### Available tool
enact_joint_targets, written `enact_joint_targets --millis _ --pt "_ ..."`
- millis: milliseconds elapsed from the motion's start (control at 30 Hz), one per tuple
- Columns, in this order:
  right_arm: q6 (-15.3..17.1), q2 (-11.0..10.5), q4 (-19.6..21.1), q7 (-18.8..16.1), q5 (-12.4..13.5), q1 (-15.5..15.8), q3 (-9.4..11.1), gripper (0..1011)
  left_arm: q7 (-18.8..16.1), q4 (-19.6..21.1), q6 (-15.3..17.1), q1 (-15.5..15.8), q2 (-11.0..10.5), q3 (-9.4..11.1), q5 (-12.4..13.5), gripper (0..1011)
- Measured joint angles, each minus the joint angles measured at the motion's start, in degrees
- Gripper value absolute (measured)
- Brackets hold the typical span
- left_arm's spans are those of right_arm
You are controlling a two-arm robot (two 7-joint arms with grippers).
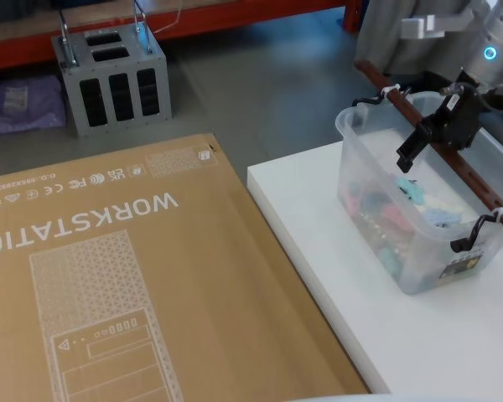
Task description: Use one hand to grasp the basket and place it at the designated location.
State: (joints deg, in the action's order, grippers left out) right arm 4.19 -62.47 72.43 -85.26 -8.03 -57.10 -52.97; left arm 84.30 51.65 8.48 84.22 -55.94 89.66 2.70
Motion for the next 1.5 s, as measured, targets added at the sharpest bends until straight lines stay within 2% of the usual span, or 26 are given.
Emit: enact_joint_targets --millis 467,600,733,967,1067,1200,1500 --pt "3.59 -2.08 3.83 0.92 -3.46 -0.69 1.54 1001 0.0 0.0 0.0 0.0 0.0 0.0 -0.01 0" --pt "5.9 -4.62 7.28 1.87 -4.41 -0.73 2.96 1001 0.0 0.0 0.0 0.0 0.0 0.0 0.0 0" --pt "6.42 -5.23 8.23 2.04 -4.69 -0.57 3.62 1001 0.0 -0.01 0.0 0.0 0.0 0.0 -0.01 0" --pt "6.55 -5.4 8.63 2.02 -5.01 -0.12 4.44 1001 0.0 0.0 0.0 0.0 0.0 0.0 -0.01 0" --pt "6.52 -6.97 10.87 2.25 -3.67 0.17 6.13 1001 0.0 0.02 0.0 0.0 0.0 0.0 -0.01 0" --pt "6.37 -7.41 11.59 2.28 -3.12 0.39 6.98 1001 0.0 0.01 0.0 0.0 0.0 0.0 0.0 0" --pt "6.07 -7.41 11.96 1.99 -2.92 0.95 8.24 1001 0.0 -0.01 0.0 0.0 0.0 0.0 0.0 0"
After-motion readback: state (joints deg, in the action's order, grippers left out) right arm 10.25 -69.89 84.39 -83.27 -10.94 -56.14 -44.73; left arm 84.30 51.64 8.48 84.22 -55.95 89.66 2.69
